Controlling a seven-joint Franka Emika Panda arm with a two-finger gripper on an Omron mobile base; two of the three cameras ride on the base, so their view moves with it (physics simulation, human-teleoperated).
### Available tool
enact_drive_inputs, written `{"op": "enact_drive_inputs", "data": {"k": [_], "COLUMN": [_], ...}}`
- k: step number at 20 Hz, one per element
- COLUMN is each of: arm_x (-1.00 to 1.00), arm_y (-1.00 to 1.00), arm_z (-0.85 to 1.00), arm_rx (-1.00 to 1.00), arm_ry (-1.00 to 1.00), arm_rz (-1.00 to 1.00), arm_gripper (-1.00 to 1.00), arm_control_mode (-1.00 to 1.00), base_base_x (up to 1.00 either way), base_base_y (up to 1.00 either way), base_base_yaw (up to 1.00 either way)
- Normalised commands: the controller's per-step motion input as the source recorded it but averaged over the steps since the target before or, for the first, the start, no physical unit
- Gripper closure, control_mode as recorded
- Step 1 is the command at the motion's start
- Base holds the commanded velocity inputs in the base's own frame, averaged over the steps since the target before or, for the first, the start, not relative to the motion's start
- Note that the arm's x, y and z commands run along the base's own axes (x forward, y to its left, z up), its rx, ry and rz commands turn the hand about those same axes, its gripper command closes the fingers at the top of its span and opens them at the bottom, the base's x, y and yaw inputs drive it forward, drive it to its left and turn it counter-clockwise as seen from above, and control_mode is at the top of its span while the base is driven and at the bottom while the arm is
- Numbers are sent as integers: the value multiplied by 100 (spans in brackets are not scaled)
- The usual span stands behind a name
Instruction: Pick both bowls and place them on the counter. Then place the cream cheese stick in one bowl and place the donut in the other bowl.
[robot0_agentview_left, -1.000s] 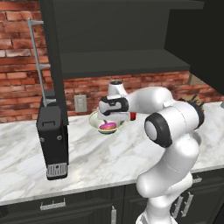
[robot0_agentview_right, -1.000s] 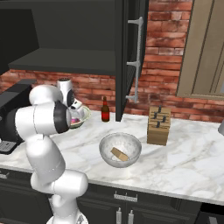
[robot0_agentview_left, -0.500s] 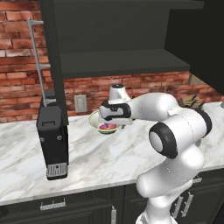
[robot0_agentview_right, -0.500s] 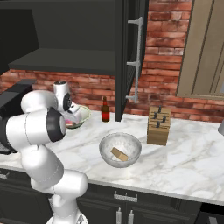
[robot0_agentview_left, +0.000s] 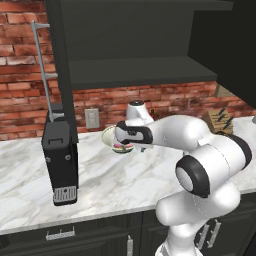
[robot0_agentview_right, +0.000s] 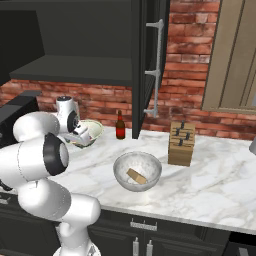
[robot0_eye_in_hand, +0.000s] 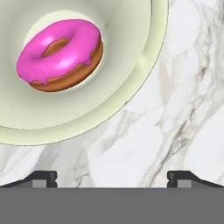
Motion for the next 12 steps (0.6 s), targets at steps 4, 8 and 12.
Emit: {"op": "enact_drive_inputs", "data": {"k": [4,8,12], "arm_x": [-33,-37,-40], "arm_y": [0,0,0], "arm_z": [1,3,5], "arm_rx": [0,0,0], "arm_ry": [-2,-2,-1], "arm_rz": [-4,-4,-5], "arm_gripper": [-100,-100,-100], "arm_control_mode": [-100,-100,-100], "base_base_x": [0,0,0], "base_base_y": [0,0,0], "base_base_yaw": [0,0,0]}}
